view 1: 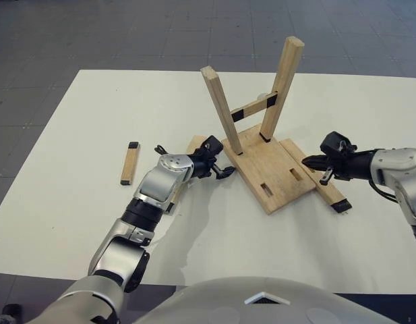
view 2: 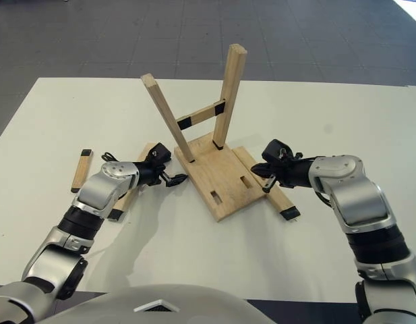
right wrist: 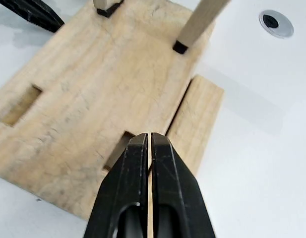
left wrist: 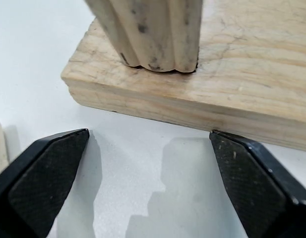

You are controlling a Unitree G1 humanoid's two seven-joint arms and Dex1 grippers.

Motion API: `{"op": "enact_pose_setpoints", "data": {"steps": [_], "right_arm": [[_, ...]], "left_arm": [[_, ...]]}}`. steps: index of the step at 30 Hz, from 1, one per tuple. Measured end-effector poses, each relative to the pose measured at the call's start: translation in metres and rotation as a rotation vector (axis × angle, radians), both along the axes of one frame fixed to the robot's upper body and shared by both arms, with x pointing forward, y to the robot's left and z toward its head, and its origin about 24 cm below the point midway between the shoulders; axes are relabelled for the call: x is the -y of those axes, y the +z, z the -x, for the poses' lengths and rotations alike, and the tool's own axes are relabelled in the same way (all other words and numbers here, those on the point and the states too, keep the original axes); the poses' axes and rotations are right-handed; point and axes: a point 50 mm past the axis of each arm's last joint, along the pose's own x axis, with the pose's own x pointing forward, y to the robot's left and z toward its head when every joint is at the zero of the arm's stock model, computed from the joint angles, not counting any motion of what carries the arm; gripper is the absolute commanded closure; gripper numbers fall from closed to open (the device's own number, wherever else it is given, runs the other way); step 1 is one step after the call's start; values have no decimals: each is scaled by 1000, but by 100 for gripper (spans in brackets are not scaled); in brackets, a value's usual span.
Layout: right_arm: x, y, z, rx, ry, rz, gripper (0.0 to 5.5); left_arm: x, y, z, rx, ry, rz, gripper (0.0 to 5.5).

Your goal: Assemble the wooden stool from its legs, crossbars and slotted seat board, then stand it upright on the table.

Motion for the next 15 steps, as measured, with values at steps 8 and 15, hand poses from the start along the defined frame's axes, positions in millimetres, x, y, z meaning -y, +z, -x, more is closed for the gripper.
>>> {"op": "enact_pose_setpoints", "data": {"steps": [8, 15], "right_arm": [[5, -22, 3, -25, 28, 49, 540], [-21, -34, 24, -118, 203, 32, 540]], "left_arm": [[-7, -2, -10, 11, 50, -6, 98], [-19, 3, -16, 22, 95, -4, 98]]}}
